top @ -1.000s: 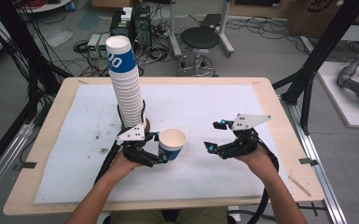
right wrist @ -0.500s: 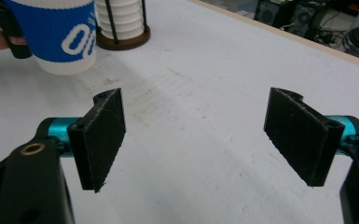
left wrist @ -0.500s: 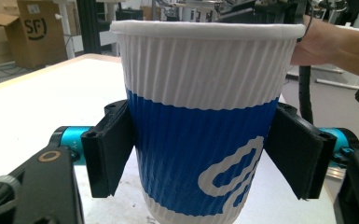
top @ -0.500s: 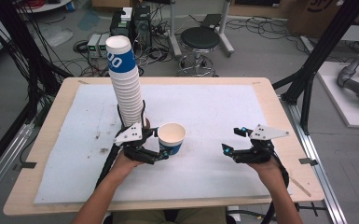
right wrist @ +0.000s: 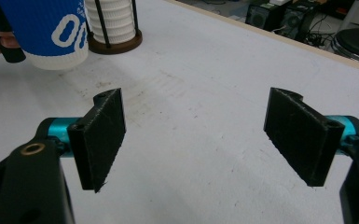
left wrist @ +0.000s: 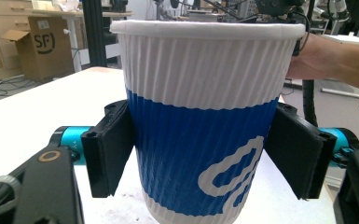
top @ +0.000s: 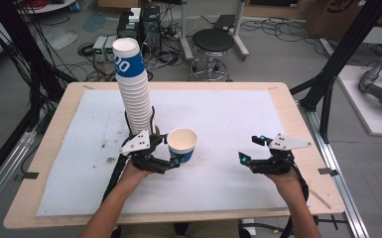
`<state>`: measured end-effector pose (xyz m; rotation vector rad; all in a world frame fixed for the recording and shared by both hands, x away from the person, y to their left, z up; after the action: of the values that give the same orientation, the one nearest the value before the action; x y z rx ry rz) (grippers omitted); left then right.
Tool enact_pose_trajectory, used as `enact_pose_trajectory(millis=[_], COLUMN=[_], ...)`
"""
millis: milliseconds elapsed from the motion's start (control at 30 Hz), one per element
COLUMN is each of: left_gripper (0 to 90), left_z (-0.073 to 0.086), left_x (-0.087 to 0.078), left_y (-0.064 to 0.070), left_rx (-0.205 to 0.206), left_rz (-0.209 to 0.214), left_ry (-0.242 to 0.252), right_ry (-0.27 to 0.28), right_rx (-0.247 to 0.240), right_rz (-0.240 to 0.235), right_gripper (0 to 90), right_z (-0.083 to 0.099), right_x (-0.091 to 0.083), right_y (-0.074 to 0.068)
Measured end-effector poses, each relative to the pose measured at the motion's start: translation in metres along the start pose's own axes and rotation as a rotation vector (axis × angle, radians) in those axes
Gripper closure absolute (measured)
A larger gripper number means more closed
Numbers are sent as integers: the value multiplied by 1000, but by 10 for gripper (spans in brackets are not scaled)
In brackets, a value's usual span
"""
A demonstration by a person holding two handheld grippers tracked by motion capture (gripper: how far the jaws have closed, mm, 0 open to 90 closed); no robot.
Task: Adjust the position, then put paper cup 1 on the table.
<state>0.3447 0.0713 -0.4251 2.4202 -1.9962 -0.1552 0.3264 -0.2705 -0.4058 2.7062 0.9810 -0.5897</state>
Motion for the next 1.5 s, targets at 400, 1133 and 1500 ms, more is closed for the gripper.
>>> enact_pose_trajectory(millis=[400,1133,1500], left_gripper=[264,258,260], left_z=[-16,-6,24], left_x=[16,63,73], left_y=[-16,-76,-93], left_rx=[35,-59,-127], left_rz=[-4,-111,-221], left_ry=[23,47,-100], right_ry=[21,50,49], right_rx=[15,33,35], right_rz=[7,-10,-18], right_gripper=[212,213,213], right_z=[0,1,2], right_x=[-5,-11,-10], right_y=[5,6,7])
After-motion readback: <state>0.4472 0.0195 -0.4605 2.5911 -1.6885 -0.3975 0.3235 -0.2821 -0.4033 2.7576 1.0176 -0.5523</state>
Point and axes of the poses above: each handheld gripper's, and its own axes: x roughly forward along the jaws, z roughly out of its underside, y roughly to its right, the point moved 4 cm from there along x, roughly forward along the jaws, and after that the axes turned 7 degrees about z, right-handed, at the moved point
